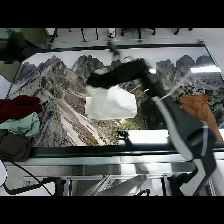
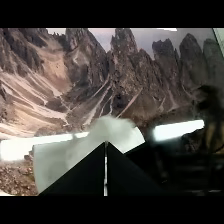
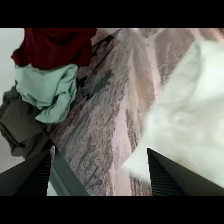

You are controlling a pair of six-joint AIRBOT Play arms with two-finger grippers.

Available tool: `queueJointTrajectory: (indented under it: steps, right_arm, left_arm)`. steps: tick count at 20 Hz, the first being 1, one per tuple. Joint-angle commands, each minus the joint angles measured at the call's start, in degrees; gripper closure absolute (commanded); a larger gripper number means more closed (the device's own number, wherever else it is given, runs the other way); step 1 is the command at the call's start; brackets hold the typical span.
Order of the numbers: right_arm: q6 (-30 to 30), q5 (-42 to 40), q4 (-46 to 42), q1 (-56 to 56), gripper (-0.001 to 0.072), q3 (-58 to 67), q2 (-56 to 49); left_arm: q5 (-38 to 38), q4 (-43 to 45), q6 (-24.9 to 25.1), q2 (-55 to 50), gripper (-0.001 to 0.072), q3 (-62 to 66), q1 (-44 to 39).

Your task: Fold the shirts.

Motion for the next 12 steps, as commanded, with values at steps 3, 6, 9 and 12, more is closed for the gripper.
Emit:
queueJointTrajectory:
  steps: [3, 6, 9, 12]
  right_arm:
    - [1.20, 3.58, -1.73, 3.02, 0.0075, 0.09, -7.65]
    - [1.18, -10.12, -2.05, -9.86, 0.0074, 0.09, -1.95]
    - [3.15, -22.64, -4.02, -23.19, 0.0073, 0.07, 2.73]
    - [6.16, -32.15, -14.82, -30.71, 0.0037, -1.51, 3.17]
  left_arm:
    - [2.54, 0.00, 1.53, 2.23, 0.0693, -1.31, 2.29]
    - [2.51, -0.02, 1.86, 2.25, 0.0693, -5.07, 2.21]
    - [2.38, -0.04, 1.99, 2.25, 0.0694, -8.31, 2.23]
    - [2.54, -0.04, 2.01, 2.25, 0.0694, -9.07, 2.21]
